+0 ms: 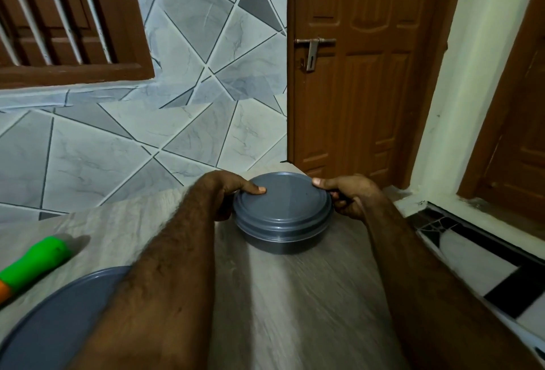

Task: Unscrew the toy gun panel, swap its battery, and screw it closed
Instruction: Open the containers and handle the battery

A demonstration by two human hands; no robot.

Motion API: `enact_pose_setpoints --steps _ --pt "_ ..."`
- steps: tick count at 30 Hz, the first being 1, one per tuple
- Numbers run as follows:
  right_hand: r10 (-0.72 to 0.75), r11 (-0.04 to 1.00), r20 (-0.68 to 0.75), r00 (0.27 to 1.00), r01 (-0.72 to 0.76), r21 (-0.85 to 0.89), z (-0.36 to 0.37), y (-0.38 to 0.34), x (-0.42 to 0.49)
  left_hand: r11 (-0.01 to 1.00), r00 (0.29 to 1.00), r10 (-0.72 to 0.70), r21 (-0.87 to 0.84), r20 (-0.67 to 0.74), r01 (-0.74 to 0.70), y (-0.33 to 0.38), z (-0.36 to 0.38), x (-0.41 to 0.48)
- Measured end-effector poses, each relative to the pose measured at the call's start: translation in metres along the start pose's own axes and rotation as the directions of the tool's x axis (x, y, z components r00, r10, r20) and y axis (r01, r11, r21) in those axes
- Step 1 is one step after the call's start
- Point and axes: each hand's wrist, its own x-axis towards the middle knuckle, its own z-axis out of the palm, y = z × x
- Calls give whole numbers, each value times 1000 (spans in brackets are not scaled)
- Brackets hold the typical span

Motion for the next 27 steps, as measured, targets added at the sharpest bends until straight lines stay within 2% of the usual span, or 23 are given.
enact_pose_setpoints --steps 7,13,21,24,27 --pt "-15 1000 -40 999 14 -17 1 0 -5 997 1000 -18 -75 6 18 -5 0 -1" --pt "-19 1000 -35 999 19 -12 3 4 2 999 999 -37 -9 -36 37 -3 -4 -5" --pt "-29 999 -77 997 27 -20 6 2 -2 999 1000 6 -50 23 -4 -7 -5 -3" --pt "-25 1000 -104 994 24 -16 4 2 0 1000 1000 17 3 26 -17 0 -2 -5" --pt "-35 999 -79 996 33 -25 8 3 -2 994 999 -26 102 -44 31 2 -6 -6"
